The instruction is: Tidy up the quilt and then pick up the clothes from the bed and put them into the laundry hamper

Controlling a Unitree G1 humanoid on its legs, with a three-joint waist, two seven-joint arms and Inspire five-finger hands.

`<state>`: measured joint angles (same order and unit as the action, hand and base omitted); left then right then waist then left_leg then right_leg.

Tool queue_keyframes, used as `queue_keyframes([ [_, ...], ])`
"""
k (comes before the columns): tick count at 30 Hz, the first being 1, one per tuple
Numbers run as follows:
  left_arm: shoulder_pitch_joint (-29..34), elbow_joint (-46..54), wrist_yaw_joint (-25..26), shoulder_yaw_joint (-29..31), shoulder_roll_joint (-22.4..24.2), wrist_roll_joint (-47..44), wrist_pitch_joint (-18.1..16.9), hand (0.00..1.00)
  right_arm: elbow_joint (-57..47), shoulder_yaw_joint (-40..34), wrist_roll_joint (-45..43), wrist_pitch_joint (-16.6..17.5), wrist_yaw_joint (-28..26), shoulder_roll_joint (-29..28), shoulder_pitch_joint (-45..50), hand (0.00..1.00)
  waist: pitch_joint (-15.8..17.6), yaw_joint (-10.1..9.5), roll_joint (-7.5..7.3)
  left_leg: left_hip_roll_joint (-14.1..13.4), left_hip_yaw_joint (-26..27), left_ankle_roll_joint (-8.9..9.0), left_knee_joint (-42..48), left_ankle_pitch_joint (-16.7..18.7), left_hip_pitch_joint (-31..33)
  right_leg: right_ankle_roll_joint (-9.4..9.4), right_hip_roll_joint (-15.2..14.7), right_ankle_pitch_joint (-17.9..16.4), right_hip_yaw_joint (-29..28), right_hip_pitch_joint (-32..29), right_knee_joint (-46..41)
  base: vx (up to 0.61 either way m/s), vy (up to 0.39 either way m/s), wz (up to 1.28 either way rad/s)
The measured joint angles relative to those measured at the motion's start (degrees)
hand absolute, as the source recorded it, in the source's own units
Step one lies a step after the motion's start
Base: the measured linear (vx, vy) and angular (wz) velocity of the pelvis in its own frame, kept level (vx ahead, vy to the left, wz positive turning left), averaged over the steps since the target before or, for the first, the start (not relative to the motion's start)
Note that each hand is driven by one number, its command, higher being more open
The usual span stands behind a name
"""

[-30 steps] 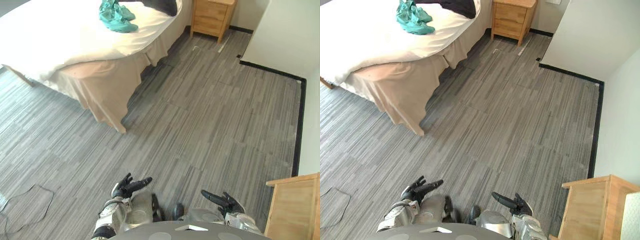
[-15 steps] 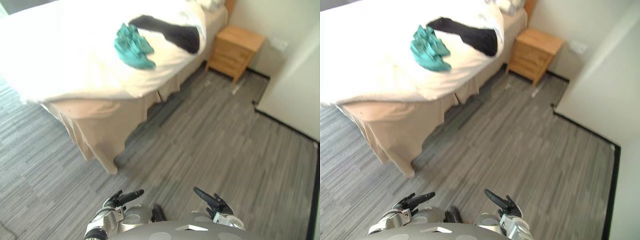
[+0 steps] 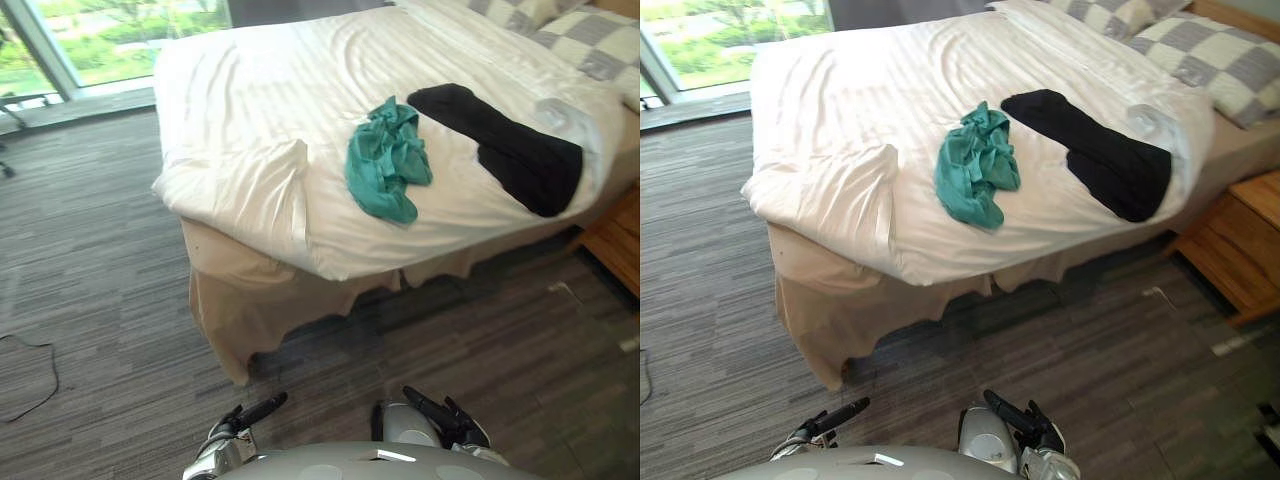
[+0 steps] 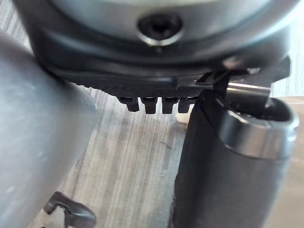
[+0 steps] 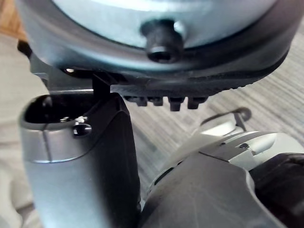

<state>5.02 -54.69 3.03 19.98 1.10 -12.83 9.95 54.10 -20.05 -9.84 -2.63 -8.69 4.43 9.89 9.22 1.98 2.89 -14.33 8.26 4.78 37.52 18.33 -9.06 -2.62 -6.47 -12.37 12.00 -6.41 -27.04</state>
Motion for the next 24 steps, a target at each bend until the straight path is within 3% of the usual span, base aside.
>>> queue_keyframes([
  [1,0.3,1.6,-0.4,1.5,0.7,0.2,-0.8,1.0,-0.1,1.0,0.0,-0.8,0.6,0.7,0.3,1.0,0.1,-0.56,0.47,-2.9,3.0,0.48,9.3,0.1,5.0,0.47,0.9,-0.4,2.4,4.6,3.3,0.33,-0.35,0.84],
  [3,1.4,2.0,-0.5,1.0,0.7,1.9,-2.5,1.0,0.5,2.8,-1.2,-1.3,0.7,1.2,0.1,1.0,0.1,-1.84,0.03,-3.2,7.7,0.07,11.9,0.4,9.4,0.45,1.4,0.1,3.9,10.1,8.3,0.29,-0.261,0.34],
  [4,2.0,2.0,-0.6,0.5,0.7,1.4,-3.2,1.0,1.3,3.0,-2.4,-1.6,0.4,1.3,-0.6,1.0,0.0,-2.69,-0.1,-2.0,11.0,0.48,6.9,0.9,10.5,0.21,1.5,0.6,4.1,12.7,11.2,0.3,-0.145,-0.25],
  [6,1.8,1.6,-1.0,0.0,0.6,1.7,-4.4,1.0,1.5,3.0,-2.8,-1.9,0.4,1.4,-1.5,1.0,0.0,-3.38,-0.14,0.9,13.4,-1.09,-8.1,-1.8,10.5,0.12,1.8,0.7,3.5,14.5,13.2,0.28,-0.077,-0.4],
  [8,1.7,0.1,-1.9,-0.2,-0.8,1.9,-5.2,1.0,2.6,2.7,-2.7,-2.3,0.5,-0.6,-2.1,1.0,-2.3,-3.17,-2.71,4.7,15.5,-1.3,-18.4,-6.2,7.2,-1.74,0.6,1.7,1.9,14.7,15.4,0.34,-0.012,-0.41],
  [11,1.4,-0.8,-2.5,-4.1,-3.4,1.7,-5.2,1.0,4.2,2.2,-3.0,-2.8,0.3,-2.0,-1.8,1.0,-3.3,-2.56,-5.61,7.4,15.2,-1.52,-25.5,-8.9,4.3,-1.69,-0.5,2.3,3.5,15.1,15.3,0.32,0.009,0.14],
  [12,1.1,-1.6,-2.4,-5.2,-3.9,1.0,-5.2,1.0,4.8,2.0,-3.0,-3.0,0.3,-2.0,-1.5,1.0,-3.4,-2.59,-5.69,7.4,14.4,-1.69,-27.0,-9.6,3.2,-1.33,-0.5,3.0,4.1,15.1,13.7,0.2,0.03,0.45],
  [13,0.9,-2.3,-1.8,-6.0,-4.0,-0.9,-5.2,1.0,5.1,1.8,-3.1,-3.2,0.2,-1.8,-0.9,1.0,-3.0,-2.3,-4.81,6.7,13.4,-1.77,-27.8,-10.1,2.3,-1.31,-0.3,3.7,4.8,14.3,10.0,0.21,0.037,0.46],
  [14,0.3,-2.8,-1.4,-6.2,-3.8,-2.6,-5.1,1.0,5.0,1.2,-3.3,-3.2,0.0,-1.4,-0.7,1.0,-2.7,-2.05,-3.93,5.6,12.7,-1.92,-27.9,-10.2,1.7,-1.36,0.2,2.2,5.1,13.2,8.2,0.18,-0.016,0.47],
  [15,0.1,-4.5,0.6,-6.2,-4.3,-7.7,-5.3,1.0,4.6,1.7,-3.5,-3.2,0.0,-1.3,-0.5,1.0,-2.7,-1.86,-3.84,5.1,11.7,-1.42,-29.2,-10.6,0.1,-1.61,2.3,0.6,5.1,15.8,21.0,0.19,-0.094,0.28],
  [16,-0.1,-5.5,1.6,-6.2,-5.5,-12.1,-5.1,1.0,4.8,1.5,-3.5,-3.2,0.0,-2.2,-0.7,1.0,-2.6,-2.74,-5.51,6.8,11.5,-1.04,-30.9,-10.6,-1.2,-1.07,1.2,11.3,5.0,16.1,27.9,0.17,-0.141,0.33],
  [18,-0.3,-7.0,4.7,-5.8,-5.3,-18.5,-6.1,1.0,5.9,0.4,-4.1,-3.7,-0.4,-2.0,-0.9,1.0,-3.2,-2.38,-4.85,7.4,10.2,0.03,-33.3,-10.9,-2.5,-1.21,0.7,11.1,6.5,16.6,27.4,0.18,-0.102,0.29],
  [21,0.6,-7.4,10.9,0.1,-1.9,-28.5,-12.2,1.0,6.5,0.2,-4.1,-5.0,-0.3,0.3,-2.0,1.0,-2.6,-2.75,-2.25,7.7,9.7,0.24,-35.1,-11.5,-3.3,-1.2,0.8,11.1,7.4,17.5,28.5,0.11,-0.013,0.14],
  [24,1.9,-2.8,16.1,7.5,-2.0,-33.9,-17.1,1.0,6.7,0.0,-4.1,-6.8,-0.5,0.9,-1.8,1.0,-2.7,-2.99,-2.11,7.7,8.4,0.48,-36.2,-11.6,-3.4,-1.19,0.7,11.1,8.9,18.0,28.5,0.03,0.018,0.23],
])
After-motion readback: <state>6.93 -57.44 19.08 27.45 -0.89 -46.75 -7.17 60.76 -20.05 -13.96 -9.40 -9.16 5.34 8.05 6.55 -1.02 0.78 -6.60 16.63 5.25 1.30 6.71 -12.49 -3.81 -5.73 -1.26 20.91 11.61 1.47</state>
